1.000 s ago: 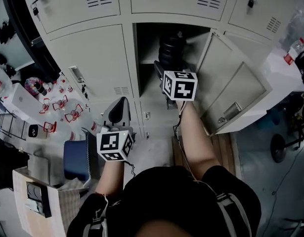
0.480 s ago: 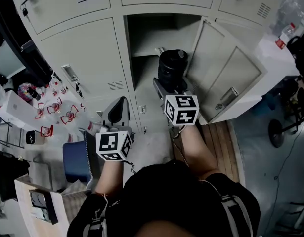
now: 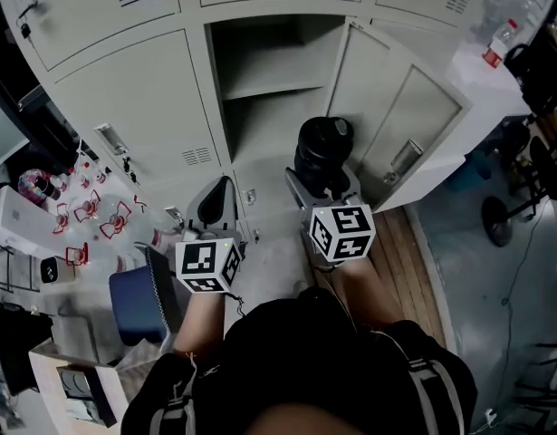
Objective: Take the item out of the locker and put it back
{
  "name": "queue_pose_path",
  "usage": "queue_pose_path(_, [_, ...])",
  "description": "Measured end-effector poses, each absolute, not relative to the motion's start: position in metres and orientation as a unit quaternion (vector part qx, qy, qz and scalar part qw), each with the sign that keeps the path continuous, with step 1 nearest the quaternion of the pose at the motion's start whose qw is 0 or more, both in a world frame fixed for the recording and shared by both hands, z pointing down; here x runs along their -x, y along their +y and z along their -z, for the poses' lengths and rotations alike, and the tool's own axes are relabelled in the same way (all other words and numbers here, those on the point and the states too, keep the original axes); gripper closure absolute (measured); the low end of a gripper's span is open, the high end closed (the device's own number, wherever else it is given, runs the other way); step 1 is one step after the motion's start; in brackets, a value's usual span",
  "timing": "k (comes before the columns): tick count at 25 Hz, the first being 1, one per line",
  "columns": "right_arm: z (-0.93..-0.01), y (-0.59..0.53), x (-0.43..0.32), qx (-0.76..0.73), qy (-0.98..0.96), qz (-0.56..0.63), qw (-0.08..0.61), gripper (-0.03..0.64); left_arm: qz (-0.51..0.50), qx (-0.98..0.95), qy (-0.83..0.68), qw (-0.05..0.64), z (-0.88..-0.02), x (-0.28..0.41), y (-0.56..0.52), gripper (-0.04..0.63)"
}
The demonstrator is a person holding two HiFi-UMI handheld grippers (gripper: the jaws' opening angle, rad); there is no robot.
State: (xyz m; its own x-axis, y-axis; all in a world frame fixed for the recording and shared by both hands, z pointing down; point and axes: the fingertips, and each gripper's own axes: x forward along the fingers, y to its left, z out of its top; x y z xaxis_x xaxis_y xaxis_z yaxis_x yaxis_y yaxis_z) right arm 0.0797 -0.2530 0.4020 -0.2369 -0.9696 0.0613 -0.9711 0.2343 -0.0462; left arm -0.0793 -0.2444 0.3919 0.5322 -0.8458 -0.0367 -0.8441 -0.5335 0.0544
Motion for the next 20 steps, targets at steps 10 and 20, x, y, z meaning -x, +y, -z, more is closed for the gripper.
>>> queue_pose_path(10, [-0.416,-0.246,-0.086,-0.629,-0.777,-0.034,0.015,0.219,0.025,-0.884,-0.466,0.012,-0.394,0.067,-0.248,0.583])
queue_pose_path(20, [-0.421,-0.283,-0.077,-0.621,-0.783,-0.037,0.013,0.219,0.024,-0.87,-0.492,0.008,-0.394,0.088,-0.257,0.583])
